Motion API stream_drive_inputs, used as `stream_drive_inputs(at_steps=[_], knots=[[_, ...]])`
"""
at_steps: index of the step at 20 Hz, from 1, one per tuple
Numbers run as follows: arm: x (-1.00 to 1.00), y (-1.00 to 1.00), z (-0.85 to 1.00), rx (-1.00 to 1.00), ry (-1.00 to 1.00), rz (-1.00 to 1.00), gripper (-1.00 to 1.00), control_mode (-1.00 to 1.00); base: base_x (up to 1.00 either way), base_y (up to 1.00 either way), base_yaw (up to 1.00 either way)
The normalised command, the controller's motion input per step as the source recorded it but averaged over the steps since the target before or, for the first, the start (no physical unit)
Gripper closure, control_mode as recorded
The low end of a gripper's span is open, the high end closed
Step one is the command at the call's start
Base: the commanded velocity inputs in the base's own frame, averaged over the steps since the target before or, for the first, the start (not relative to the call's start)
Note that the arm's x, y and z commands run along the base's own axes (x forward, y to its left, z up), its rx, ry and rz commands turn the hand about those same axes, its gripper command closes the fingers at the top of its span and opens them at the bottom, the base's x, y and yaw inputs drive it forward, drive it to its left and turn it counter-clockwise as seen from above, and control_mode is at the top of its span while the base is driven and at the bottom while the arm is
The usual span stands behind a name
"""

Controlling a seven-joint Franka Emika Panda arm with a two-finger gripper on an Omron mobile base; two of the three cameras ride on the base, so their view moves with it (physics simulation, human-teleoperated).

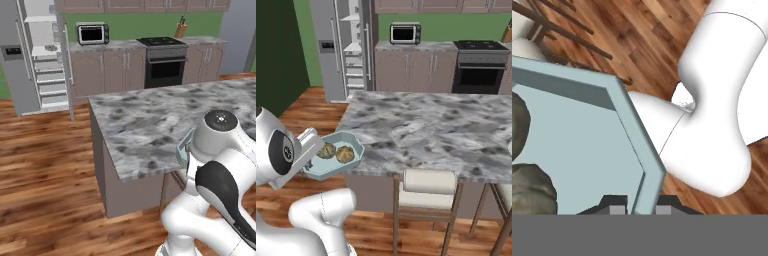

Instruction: Place two dumplings into each of the tupperware containers and then place the containers in the fridge.

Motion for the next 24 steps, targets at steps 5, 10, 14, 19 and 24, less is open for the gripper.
stream_drive_inputs(at_steps=[5, 10, 14, 19, 24], knots=[[0.0, 0.0, 0.0, 0.0, 0.0, 0.0, 1.0, 1.0, 0.03, 1.0, -0.16], [0.0, 0.0, 0.0, 0.0, 0.0, 0.0, 1.0, 1.0, 0.04, 1.0, -0.16], [0.0, 0.0, 0.0, 0.0, 0.0, 0.0, 1.0, 1.0, 0.25, 1.0, -0.16], [0.0, 0.0, 0.0, 0.0, 0.0, 0.0, 1.0, 1.0, 0.71, 0.89, -0.21], [0.0, 0.0, 0.0, 0.0, 0.0, 0.0, 1.0, 1.0, 0.92, 0.65, -0.28]])
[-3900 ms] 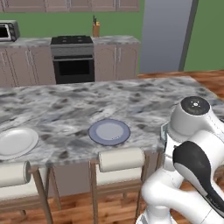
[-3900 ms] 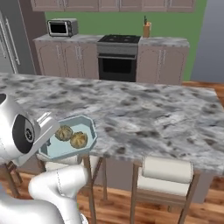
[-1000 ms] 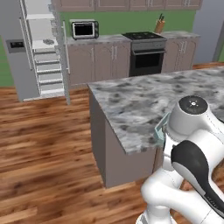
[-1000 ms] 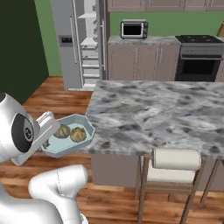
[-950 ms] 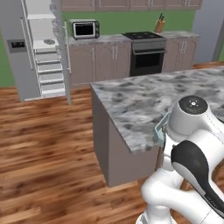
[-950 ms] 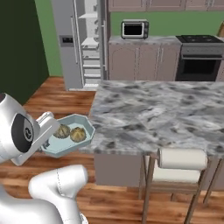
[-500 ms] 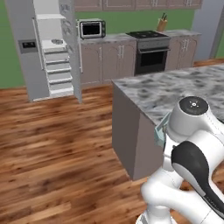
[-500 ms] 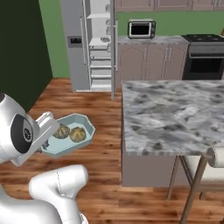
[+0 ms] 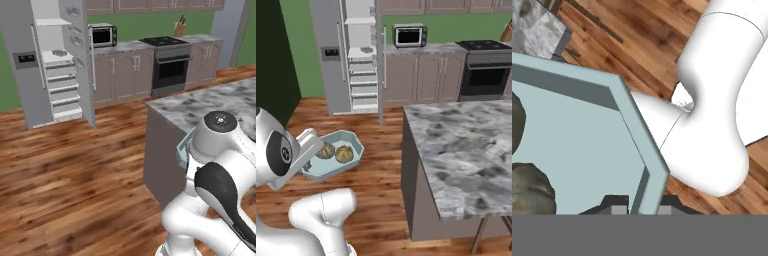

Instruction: Place two dumplings into each of the tupperware containers and then place the containers in the fridge.

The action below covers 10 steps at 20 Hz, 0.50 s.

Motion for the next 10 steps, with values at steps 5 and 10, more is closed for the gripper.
stream_drive_inputs(at_steps=[5, 10], knots=[[0.0, 0.0, 0.0, 0.0, 0.0, 0.0, 1.0, 1.0, 0.86, 0.66, -0.33], [0.0, 0.0, 0.0, 0.0, 0.0, 0.0, 1.0, 1.0, 0.88, 0.81, -0.33]])
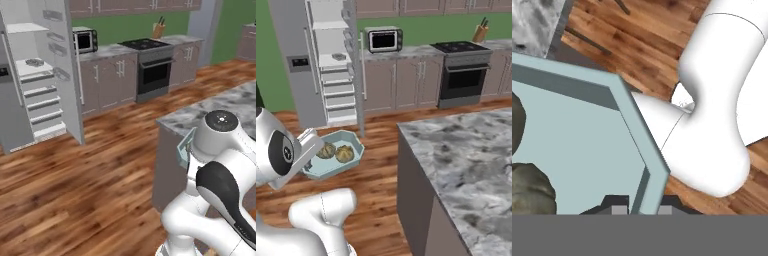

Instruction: Place two dumplings into each of the tupperware containers and then place the containers in the fridge.

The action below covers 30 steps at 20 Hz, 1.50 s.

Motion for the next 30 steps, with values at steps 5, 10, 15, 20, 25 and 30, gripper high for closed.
stream_drive_inputs(at_steps=[5, 10, 15, 20, 25, 30], knots=[[0.0, 0.0, 0.0, 0.0, 0.0, 0.0, 1.0, 1.0, 0.91, 0.91, -0.28], [0.0, 0.0, 0.0, 0.0, 0.0, 0.0, 1.0, 1.0, 0.88, 0.97, -0.17], [0.0, 0.0, 0.0, 0.0, 0.0, 0.0, 1.0, 1.0, 0.81, 1.0, -0.11], [0.0, 0.0, 0.0, 0.0, 0.0, 0.0, 1.0, 1.0, 0.77, 1.0, -0.06], [0.0, 0.0, 0.0, 0.0, 0.0, 0.0, 1.0, 1.0, 0.89, 0.86, 0.0], [0.0, 0.0, 0.0, 0.0, 0.0, 0.0, 1.0, 1.0, 0.88, 0.56, 0.0]])
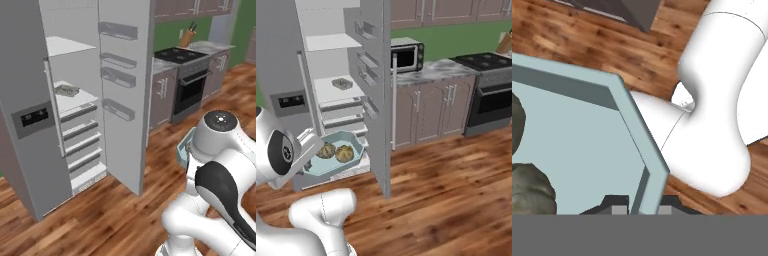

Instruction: Place two dumplings into each of the tupperware containers and then place the containers in the fridge.

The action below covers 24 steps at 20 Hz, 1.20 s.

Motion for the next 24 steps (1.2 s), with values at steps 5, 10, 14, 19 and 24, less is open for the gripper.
stream_drive_inputs(at_steps=[5, 10, 14, 19, 24], knots=[[0.0, 0.0, 0.0, 0.0, 0.0, 0.0, 1.0, 1.0, 0.82, 0.46, 0.03], [0.0, 0.0, 0.0, 0.0, 0.0, 0.0, 1.0, 1.0, 0.73, 0.34, 0.08], [0.0, 0.0, 0.0, 0.0, 0.0, 0.0, 1.0, 1.0, 0.59, 0.16, 0.12], [0.0, 0.0, 0.0, 0.0, 0.0, 0.0, 1.0, 1.0, 0.56, 0.02, 0.16], [0.0, 0.0, 0.0, 0.0, 0.0, 0.0, 1.0, 1.0, 0.66, 0.0, 0.16]])
